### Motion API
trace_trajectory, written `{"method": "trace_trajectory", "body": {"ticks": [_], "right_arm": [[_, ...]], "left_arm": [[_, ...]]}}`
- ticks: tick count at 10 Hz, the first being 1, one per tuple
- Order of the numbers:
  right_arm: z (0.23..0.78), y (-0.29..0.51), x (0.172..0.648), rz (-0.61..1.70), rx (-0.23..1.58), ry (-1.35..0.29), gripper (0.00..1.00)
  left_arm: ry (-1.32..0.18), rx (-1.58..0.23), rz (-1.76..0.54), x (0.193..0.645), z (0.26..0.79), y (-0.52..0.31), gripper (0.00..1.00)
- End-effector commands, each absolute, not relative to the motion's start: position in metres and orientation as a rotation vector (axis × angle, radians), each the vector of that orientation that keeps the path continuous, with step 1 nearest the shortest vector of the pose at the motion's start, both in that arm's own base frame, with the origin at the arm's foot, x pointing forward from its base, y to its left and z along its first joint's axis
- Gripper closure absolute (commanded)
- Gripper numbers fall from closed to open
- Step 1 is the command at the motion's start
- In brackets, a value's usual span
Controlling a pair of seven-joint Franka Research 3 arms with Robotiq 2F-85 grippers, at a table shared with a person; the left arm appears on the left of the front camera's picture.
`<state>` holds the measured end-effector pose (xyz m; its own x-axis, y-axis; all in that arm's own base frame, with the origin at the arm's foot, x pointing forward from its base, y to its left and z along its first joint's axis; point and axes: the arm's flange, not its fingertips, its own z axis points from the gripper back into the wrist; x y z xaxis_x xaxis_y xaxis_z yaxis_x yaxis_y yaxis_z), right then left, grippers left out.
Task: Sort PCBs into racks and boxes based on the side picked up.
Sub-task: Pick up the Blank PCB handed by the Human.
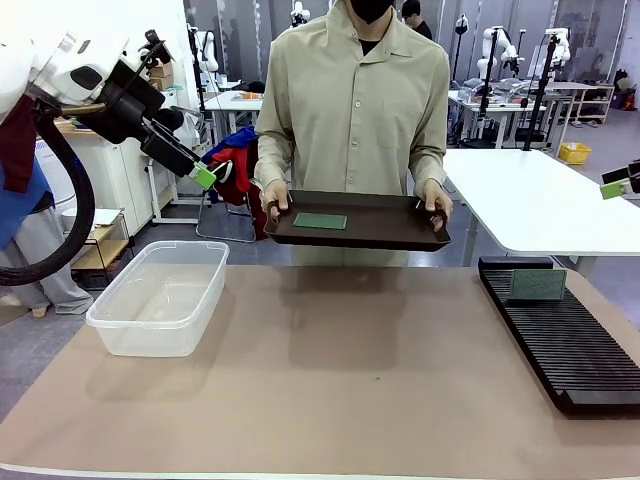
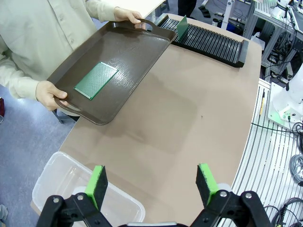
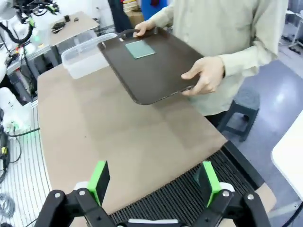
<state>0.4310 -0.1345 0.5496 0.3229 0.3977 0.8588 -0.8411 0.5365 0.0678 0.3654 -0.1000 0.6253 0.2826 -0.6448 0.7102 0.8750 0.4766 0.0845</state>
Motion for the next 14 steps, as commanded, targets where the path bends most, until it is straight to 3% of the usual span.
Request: {"method": "trace_trajectory", "body": {"ticks": [1, 6, 14], "right_arm": [[0.546, -0.125, 0.417, 0.8, 0.522, -0.959, 0.0], [0.558, -0.155, 0.428, 0.778, 0.353, -0.951, 0.0], [0.562, -0.158, 0.426, 0.777, 0.327, -0.967, 0.0]], "left_arm": [[-0.754, -0.358, -1.047, 0.364, 0.625, -0.099, 0.0], [-0.754, -0.358, -1.047, 0.364, 0.625, -0.099, 0.0], [-0.754, -0.358, -1.047, 0.364, 0.625, -0.099, 0.0]]}}
